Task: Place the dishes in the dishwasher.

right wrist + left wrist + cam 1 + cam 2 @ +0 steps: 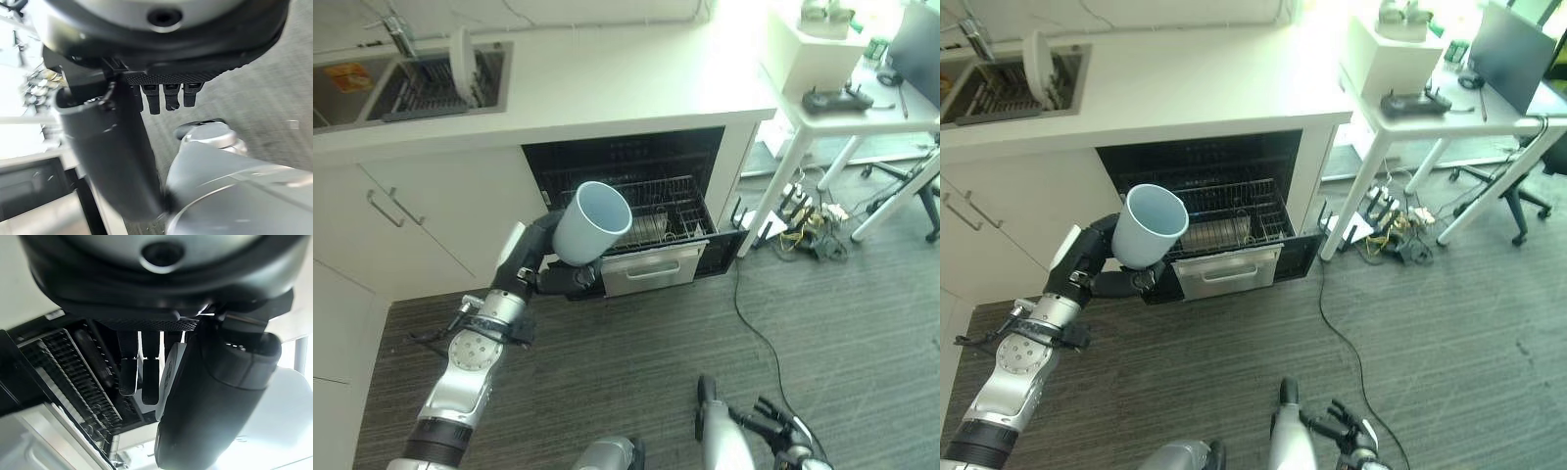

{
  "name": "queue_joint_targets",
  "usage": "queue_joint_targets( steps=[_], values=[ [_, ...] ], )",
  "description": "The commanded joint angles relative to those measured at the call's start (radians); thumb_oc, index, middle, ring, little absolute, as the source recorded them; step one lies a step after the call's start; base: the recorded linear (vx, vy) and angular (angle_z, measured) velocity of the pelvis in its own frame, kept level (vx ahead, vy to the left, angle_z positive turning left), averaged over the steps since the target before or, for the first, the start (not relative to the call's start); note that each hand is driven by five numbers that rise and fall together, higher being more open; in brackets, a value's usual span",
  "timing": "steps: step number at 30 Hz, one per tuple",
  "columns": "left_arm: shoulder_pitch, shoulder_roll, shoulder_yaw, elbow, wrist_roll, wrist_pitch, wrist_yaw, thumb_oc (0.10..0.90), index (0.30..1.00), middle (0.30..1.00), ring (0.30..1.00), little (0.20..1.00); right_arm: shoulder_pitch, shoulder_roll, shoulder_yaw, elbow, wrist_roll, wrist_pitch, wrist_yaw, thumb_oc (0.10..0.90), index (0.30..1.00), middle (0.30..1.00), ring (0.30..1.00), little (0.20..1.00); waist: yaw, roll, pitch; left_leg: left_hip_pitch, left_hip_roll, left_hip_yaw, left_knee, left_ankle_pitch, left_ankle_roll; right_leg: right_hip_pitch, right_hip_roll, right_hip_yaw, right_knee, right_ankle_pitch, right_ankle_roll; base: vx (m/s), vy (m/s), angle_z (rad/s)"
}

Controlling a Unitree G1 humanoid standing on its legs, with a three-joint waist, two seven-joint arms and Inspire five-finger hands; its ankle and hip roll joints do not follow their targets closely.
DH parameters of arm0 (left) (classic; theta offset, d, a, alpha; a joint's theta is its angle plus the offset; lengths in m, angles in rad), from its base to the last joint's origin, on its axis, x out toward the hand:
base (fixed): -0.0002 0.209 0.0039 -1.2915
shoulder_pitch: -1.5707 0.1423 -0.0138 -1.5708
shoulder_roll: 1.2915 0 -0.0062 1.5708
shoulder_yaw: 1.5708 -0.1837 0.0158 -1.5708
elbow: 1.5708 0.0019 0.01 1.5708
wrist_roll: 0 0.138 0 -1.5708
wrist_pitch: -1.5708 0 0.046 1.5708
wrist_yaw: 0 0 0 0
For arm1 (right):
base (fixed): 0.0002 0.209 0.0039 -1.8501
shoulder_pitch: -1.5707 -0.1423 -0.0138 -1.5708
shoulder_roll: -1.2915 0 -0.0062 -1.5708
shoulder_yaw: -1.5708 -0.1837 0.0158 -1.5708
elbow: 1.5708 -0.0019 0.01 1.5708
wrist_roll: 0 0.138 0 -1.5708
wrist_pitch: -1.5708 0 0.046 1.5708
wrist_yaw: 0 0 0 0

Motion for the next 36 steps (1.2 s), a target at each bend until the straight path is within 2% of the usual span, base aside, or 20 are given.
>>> queue_joint_targets(
  steps=[1,2,5,6,7,9,10,11,15,16,24,28,29,32,33,36],
  values=[
    [-0.056,0.007,0.082,-0.177,-0.04,-0.104,0.04,0.4,0.3,0.3,0.3,0.3,0.042,-0.045,0.063,0.016,-0.001,-0.009,-0.037,0.8,0.9,0.9,0.9,0.9,0.002,0.03,-0.072,-0.018,0.102,-0.054,-0.087,-0.036,-0.021,0.153,0.066,-0.004,-0.051,-0.075,0.009,0.36,-0.44,0.51],
    [-0.041,-0.003,0.093,-0.194,-0.039,-0.097,0.045,0.4,0.3,0.3,0.3,0.3,0.039,-0.052,0.068,0.024,-0.001,-0.007,-0.041,0.8,0.9,0.9,0.9,0.9,0.01,0.028,-0.077,-0.002,0.124,-0.057,-0.087,-0.026,-0.035,0.182,0.076,-0.003,-0.051,-0.097,-0.007,0.28,-0.297,0.66],
    [-0.035,-0.008,0.103,-0.207,-0.052,-0.088,0.043,0.4,0.3,0.3,0.3,0.3,0.03,-0.071,0.066,0.046,-0.006,-0.02,-0.037,0.8,0.9,0.9,0.9,0.9,0.021,0.018,-0.071,0.025,0.135,-0.047,-0.087,0.012,-0.043,0.227,0.09,0.014,-0.051,-0.121,-0.03,0.22,-0.211,0.17],
    [-0.035,-0.007,0.107,-0.21,-0.059,-0.086,0.035,0.4,0.3,0.3,0.3,0.3,0.029,-0.079,0.065,0.05,-0.006,-0.025,-0.032,0.8,0.9,0.9,0.9,0.9,0.03,0.009,-0.065,0.027,0.134,-0.038,-0.087,0.054,-0.045,0.245,0.09,0.026,-0.051,-0.131,-0.039,0.18,-0.249,-0.13],
    [-0.036,0.001,0.125,-0.214,-0.082,-0.085,0.006,0.4,0.3,0.3,0.3,0.3,0.027,-0.092,0.061,0.058,-0.008,-0.037,-0.018,0.8,0.9,0.9,0.9,0.9,0.046,-0.01,-0.041,-0.016,0.131,-0.017,0.0,0.132,-0.051,0.279,0.088,0.05,-0.051,-0.145,-0.055,0.17,-0.251,-0.17],
    [-0.039,0.005,0.132,-0.199,-0.107,-0.085,-0.03,0.4,0.3,0.3,0.3,0.3,0.025,-0.1,0.05,0.073,-0.005,-0.045,-0.012,0.8,0.9,0.9,0.9,0.9,0.053,-0.01,-0.022,-0.082,0.129,0.003,0.081,0.139,-0.048,0.302,0.098,0.042,-0.051,-0.154,-0.071,0.14,-0.12,-0.12],
    [-0.044,0.009,0.13,-0.191,-0.115,-0.085,-0.041,0.4,0.3,0.3,0.3,0.3,0.025,-0.104,0.04,0.083,0.0,-0.048,-0.003,0.8,0.9,0.9,0.9,0.9,0.057,-0.003,-0.021,-0.084,0.125,0.019,0.005,0.141,-0.05,0.314,0.103,0.026,-0.051,-0.168,-0.071,0.23,0.275,0.29],
    [-0.047,-0.003,0.113,-0.192,-0.107,-0.088,-0.039,0.4,0.3,0.3,0.3,0.3,0.031,-0.107,0.032,0.086,-0.008,-0.043,-0.008,0.8,0.9,0.9,0.9,0.9,0.052,0.055,-0.017,-0.181,0.161,0.033,-0.087,0.158,-0.095,0.349,0.139,-0.011,-0.051,-0.209,-0.067,0.21,0.325,0.4],
    [-0.051,-0.038,0.107,-0.179,-0.086,-0.094,-0.067,0.4,0.3,0.3,0.3,0.3,0.038,-0.107,0.03,0.058,0.017,-0.017,-0.032,0.8,0.9,0.9,0.9,0.9,0.05,0.072,-0.02,-0.255,0.189,0.065,-0.087,0.202,-0.111,0.37,0.145,-0.02,-0.051,-0.235,-0.07,0.12,0.248,0.32],
    [-0.048,-0.045,0.106,-0.178,-0.082,-0.095,-0.065,0.4,0.3,0.3,0.3,0.3,0.04,-0.107,0.03,0.049,0.028,-0.011,-0.03,0.8,0.9,0.9,0.9,0.9,0.051,0.074,-0.025,-0.264,0.185,0.055,-0.087,0.207,-0.113,0.369,0.142,-0.015,-0.051,-0.235,-0.068,0.09,0.27,-0.24],
    [-0.02,-0.068,0.129,-0.151,-0.077,-0.128,-0.082,0.4,0.3,0.3,0.3,0.3,0.075,-0.083,0.029,-0.011,0.013,0.01,-0.051,0.8,0.9,0.9,0.9,0.9,0.053,0.082,-0.062,-0.247,0.169,0.048,-0.087,0.175,-0.111,0.377,0.106,-0.024,-0.051,-0.243,-0.051,0.08,0.192,-0.2],
    [-0.008,-0.062,0.138,-0.151,-0.088,-0.138,-0.09,0.4,0.3,0.3,0.3,0.3,0.081,-0.075,0.012,-0.032,0.002,0.01,-0.07,0.8,0.9,0.9,0.9,0.9,0.063,0.084,-0.086,-0.221,0.139,0.047,-0.087,0.141,-0.092,0.401,0.08,-0.068,-0.051,-0.243,-0.041,0.05,0.19,-0.11],
    [-0.008,-0.057,0.139,-0.153,-0.086,-0.141,-0.088,0.4,0.3,0.3,0.3,0.3,0.082,-0.07,0.009,-0.036,0.001,0.008,-0.071,0.8,0.9,0.9,0.9,0.9,0.061,0.086,-0.087,-0.211,0.134,0.05,-0.087,0.135,-0.084,0.412,0.08,-0.087,-0.051,-0.226,-0.038,0.09,0.161,-0.06],
    [-0.022,-0.029,0.127,-0.14,-0.085,-0.161,-0.064,0.4,0.3,0.3,0.3,0.3,0.076,-0.059,0.006,-0.041,-0.013,0.007,-0.057,0.8,0.9,0.9,0.9,0.9,0.035,0.103,-0.066,-0.165,0.13,0.027,-0.087,0.112,-0.056,0.388,0.086,-0.117,-0.051,-0.1,-0.016,0.04,0.08,-0.06],
    [-0.047,-0.014,0.112,-0.135,-0.087,-0.17,-0.048,0.4,0.3,0.3,0.3,0.3,0.069,-0.058,0.009,-0.029,-0.012,-0.007,-0.042,0.8,0.9,0.9,0.9,0.9,0.025,0.103,-0.049,-0.152,0.129,0.012,-0.087,0.103,-0.053,0.334,0.065,-0.11,-0.051,-0.104,-0.014,-0.09,-0.11,0.04],
    [-0.101,0.01,0.088,-0.121,-0.064,-0.175,-0.028,0.4,0.3,0.3,0.3,0.3,0.058,-0.067,0.007,0.001,-0.021,-0.02,-0.021,0.8,0.9,0.9,0.9,0.9,-0.003,0.075,-0.027,-0.143,0.109,-0.013,-0.087,0.071,-0.041,0.249,0.038,-0.012,-0.051,-0.095,0.013,-0.05,-0.232,0.23]
  ],
)
